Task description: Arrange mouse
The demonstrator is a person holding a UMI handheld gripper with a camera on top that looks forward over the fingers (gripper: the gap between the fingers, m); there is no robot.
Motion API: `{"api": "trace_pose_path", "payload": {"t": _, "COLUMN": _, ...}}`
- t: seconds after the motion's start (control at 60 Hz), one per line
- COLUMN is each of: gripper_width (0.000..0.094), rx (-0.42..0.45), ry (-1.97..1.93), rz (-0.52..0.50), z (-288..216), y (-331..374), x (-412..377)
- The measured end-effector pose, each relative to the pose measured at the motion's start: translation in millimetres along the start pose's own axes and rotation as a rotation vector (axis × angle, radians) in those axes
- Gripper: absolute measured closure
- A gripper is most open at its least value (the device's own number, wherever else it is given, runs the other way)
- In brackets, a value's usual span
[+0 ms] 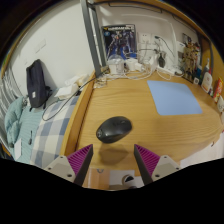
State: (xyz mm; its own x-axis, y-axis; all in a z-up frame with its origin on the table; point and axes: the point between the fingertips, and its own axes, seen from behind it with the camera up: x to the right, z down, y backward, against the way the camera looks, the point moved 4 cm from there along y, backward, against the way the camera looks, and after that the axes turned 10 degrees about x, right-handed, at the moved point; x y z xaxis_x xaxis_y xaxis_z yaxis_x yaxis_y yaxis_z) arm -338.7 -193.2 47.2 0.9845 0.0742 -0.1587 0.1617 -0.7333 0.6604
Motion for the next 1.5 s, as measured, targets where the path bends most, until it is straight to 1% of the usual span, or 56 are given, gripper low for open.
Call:
{"api": "trace_pose_path", "payload": {"t": 0.133, "gripper_width": 0.0107, "rx": -0.019, "ry": -0.004, "rz": -0.005, "z": -7.7, "y": -29.7, "x": -10.8}}
{"api": "trace_pose_path", "payload": {"t": 0.383, "gripper_width": 0.0113, "rx": -0.011, "ry": 0.014, "rz": 0.012, "z": -45.1, "y": -79.6, "x": -28.6}}
{"api": "trace_pose_path", "payload": {"t": 0.467, "gripper_width": 0.0113, "rx": -0.010, "ry": 0.024, "rz": 0.004, "z": -54.9, "y": -94.4, "x": -38.2}}
{"api": "trace_pose_path", "payload": {"t": 0.567, "gripper_width": 0.0117, "rx": -0.017, "ry": 0.055, "rz": -0.002, "z": -60.8, "y": -104.7, "x": -47.3}}
{"api": "trace_pose_path", "payload": {"t": 0.667, "gripper_width": 0.0144, "rx": -0.026, "ry": 0.087, "rz": 0.014, "z": -61.0, "y": -107.9, "x": -47.8}}
{"api": "trace_pose_path", "payload": {"t": 0.783, "gripper_width": 0.0154, "rx": -0.017, "ry": 0.088, "rz": 0.017, "z": -60.6, "y": -107.1, "x": -46.7}}
{"api": "trace_pose_path", "payload": {"t": 0.867, "gripper_width": 0.0213, "rx": -0.016, "ry": 0.116, "rz": 0.031, "z": -59.1, "y": -107.0, "x": -43.0}}
{"api": "trace_pose_path", "payload": {"t": 0.9, "gripper_width": 0.0270, "rx": -0.012, "ry": 0.125, "rz": 0.037, "z": -59.8, "y": -107.4, "x": -42.0}}
{"api": "trace_pose_path", "payload": {"t": 0.933, "gripper_width": 0.0292, "rx": -0.008, "ry": 0.118, "rz": 0.039, "z": -60.1, "y": -108.0, "x": -42.2}}
{"api": "trace_pose_path", "payload": {"t": 0.967, "gripper_width": 0.0435, "rx": -0.004, "ry": 0.115, "rz": 0.046, "z": -60.5, "y": -108.5, "x": -40.7}}
{"api": "trace_pose_path", "payload": {"t": 0.983, "gripper_width": 0.0455, "rx": -0.002, "ry": 0.113, "rz": 0.043, "z": -60.5, "y": -108.6, "x": -41.0}}
{"api": "trace_pose_path", "payload": {"t": 1.067, "gripper_width": 0.0467, "rx": 0.008, "ry": 0.115, "rz": 0.040, "z": -59.4, "y": -108.1, "x": -40.3}}
{"api": "trace_pose_path", "payload": {"t": 1.133, "gripper_width": 0.0525, "rx": 0.011, "ry": 0.113, "rz": 0.042, "z": -58.7, "y": -107.4, "x": -39.5}}
{"api": "trace_pose_path", "payload": {"t": 1.15, "gripper_width": 0.0503, "rx": 0.010, "ry": 0.112, "rz": 0.042, "z": -58.9, "y": -107.6, "x": -39.5}}
{"api": "trace_pose_path", "payload": {"t": 1.167, "gripper_width": 0.0560, "rx": 0.010, "ry": 0.112, "rz": 0.044, "z": -58.8, "y": -108.1, "x": -39.3}}
{"api": "trace_pose_path", "payload": {"t": 1.2, "gripper_width": 0.0606, "rx": 0.004, "ry": 0.117, "rz": 0.044, "z": -58.6, "y": -108.4, "x": -39.2}}
{"api": "trace_pose_path", "payload": {"t": 1.233, "gripper_width": 0.0599, "rx": 0.001, "ry": 0.118, "rz": 0.043, "z": -58.9, "y": -108.1, "x": -39.0}}
{"api": "trace_pose_path", "payload": {"t": 1.25, "gripper_width": 0.0647, "rx": 0.007, "ry": 0.117, "rz": 0.043, "z": -59.9, "y": -108.4, "x": -38.8}}
{"api": "trace_pose_path", "payload": {"t": 1.333, "gripper_width": 0.0664, "rx": 0.012, "ry": 0.080, "rz": 0.032, "z": -61.7, "y": -108.4, "x": -37.5}}
{"api": "trace_pose_path", "payload": {"t": 1.433, "gripper_width": 0.0663, "rx": -0.020, "ry": 0.090, "rz": 0.036, "z": -65.6, "y": -105.8, "x": -29.2}}
{"api": "trace_pose_path", "payload": {"t": 1.467, "gripper_width": 0.0665, "rx": -0.012, "ry": 0.078, "rz": 0.039, "z": -73.7, "y": -102.4, "x": -25.6}}
{"api": "trace_pose_path", "payload": {"t": 1.5, "gripper_width": 0.0664, "rx": 0.017, "ry": 0.072, "rz": 0.038, "z": -88.2, "y": -96.3, "x": -21.9}}
